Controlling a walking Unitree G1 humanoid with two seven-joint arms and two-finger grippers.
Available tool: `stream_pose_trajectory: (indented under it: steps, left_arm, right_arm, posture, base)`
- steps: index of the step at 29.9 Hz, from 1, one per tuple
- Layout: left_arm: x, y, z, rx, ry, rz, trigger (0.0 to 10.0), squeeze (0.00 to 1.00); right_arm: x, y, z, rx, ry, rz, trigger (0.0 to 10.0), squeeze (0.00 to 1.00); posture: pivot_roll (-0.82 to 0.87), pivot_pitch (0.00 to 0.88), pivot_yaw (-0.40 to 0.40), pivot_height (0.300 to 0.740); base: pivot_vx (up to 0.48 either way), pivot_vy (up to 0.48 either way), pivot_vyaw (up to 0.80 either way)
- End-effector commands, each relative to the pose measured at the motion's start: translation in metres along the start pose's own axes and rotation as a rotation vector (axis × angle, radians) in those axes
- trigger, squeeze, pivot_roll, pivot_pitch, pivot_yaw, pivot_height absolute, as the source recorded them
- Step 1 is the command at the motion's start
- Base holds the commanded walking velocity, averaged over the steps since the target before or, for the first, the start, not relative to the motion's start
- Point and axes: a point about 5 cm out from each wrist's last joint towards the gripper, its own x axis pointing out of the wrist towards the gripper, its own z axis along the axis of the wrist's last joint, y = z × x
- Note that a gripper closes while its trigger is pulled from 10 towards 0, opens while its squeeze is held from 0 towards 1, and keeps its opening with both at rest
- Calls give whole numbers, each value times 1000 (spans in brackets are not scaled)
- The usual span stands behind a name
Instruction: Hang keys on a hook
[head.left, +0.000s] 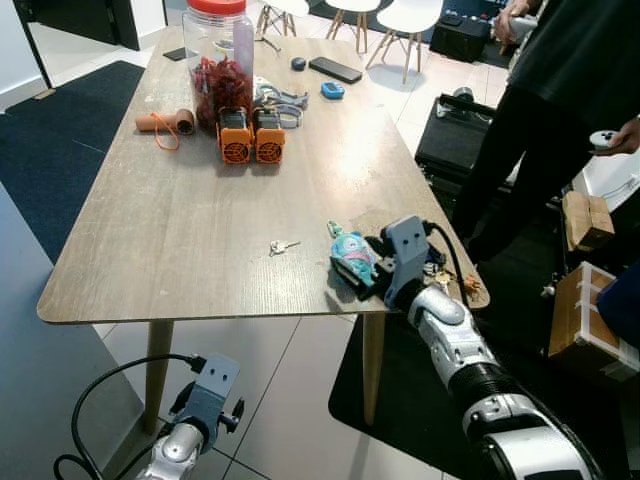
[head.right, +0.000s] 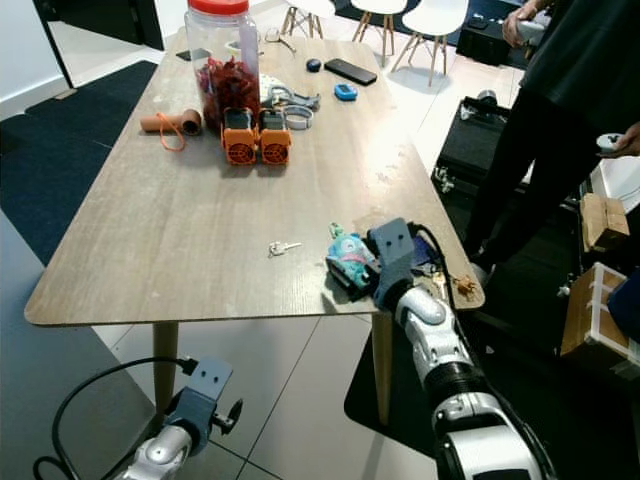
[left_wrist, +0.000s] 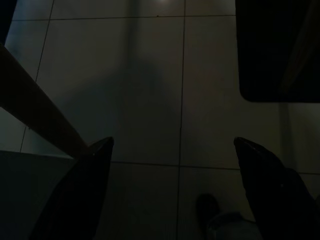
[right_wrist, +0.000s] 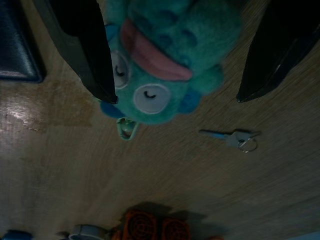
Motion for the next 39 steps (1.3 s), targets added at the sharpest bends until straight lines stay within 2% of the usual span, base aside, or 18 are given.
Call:
stream_pose_trajectory:
  steps: [1, 2, 3, 4, 12, 22, 31, 35, 36, 37, 38, 39]
  left_arm:
    - [0, -5, -1, -18, 6, -11, 10000, 0]
    - [0, -6, -1, -19, 5, -13, 10000, 0]
    - [0, -6, -1, -19, 3, -14, 10000, 0]
    - [0, -6, 0, -19, 2, -15, 10000, 0]
    - [0, -7, -1, -14, 3, -20, 10000, 0]
    - [0, -7, 0, -13, -3, -22, 10000, 0]
    - [0, -5, 0, -4, -1, -21, 10000, 0]
    - [0, -2, 0, -2, -4, -14, 10000, 0]
    - [0, -1, 0, -3, -3, -13, 10000, 0]
    - [0, -1, 0, -3, -3, -13, 10000, 0]
    - [0, -1, 0, -3, -3, -12, 10000, 0]
    - [-1, -2, 0, -4, -3, -11, 10000, 0]
  right_arm:
    - [-2, -5, 0, 21, 4, -41, 10000, 1000]
    - [-1, -7, -1, 26, 7, -60, 10000, 1000]
    - [-1, -8, -1, 31, 9, -76, 10000, 471]
    - [-1, -9, -1, 35, 10, -85, 10000, 0]
    - [0, -11, -1, 87, 10, -114, 10000, 0]
    - [4, -7, -10, 123, 89, -122, 10000, 0]
    - [13, -9, 5, 120, 25, -136, 10000, 0]
    - [17, -3, 4, 104, 45, -96, 10000, 0]
    - [17, -1, 3, 101, 53, -88, 10000, 94]
    - [17, -1, 3, 101, 53, -88, 10000, 94]
    - [17, -1, 2, 97, 58, -84, 10000, 188]
    - [17, 1, 1, 96, 65, -81, 10000, 984]
  posture:
    - [76, 48, -124, 740]
    - [75, 51, -124, 740]
    - [72, 54, -123, 740]
    - [72, 54, -123, 740]
    - [66, 60, -119, 740]
    - [70, 68, -121, 740]
    - [72, 69, -115, 740]
    - [82, 70, -121, 740]
    - [83, 70, -125, 740]
    - [83, 70, -125, 740]
    - [83, 70, -125, 740]
    - [83, 70, -125, 740]
  base:
    - [0, 0, 0]
    - [0, 0, 0]
    - [0, 0, 0]
    - [0, 0, 0]
    - [0, 0, 0]
    - [0, 0, 0]
    - [0, 0, 0]
    - [0, 0, 0]
    - [0, 0, 0]
    - [0, 0, 0]
    - [0, 0, 0]
    - [0, 0, 0]
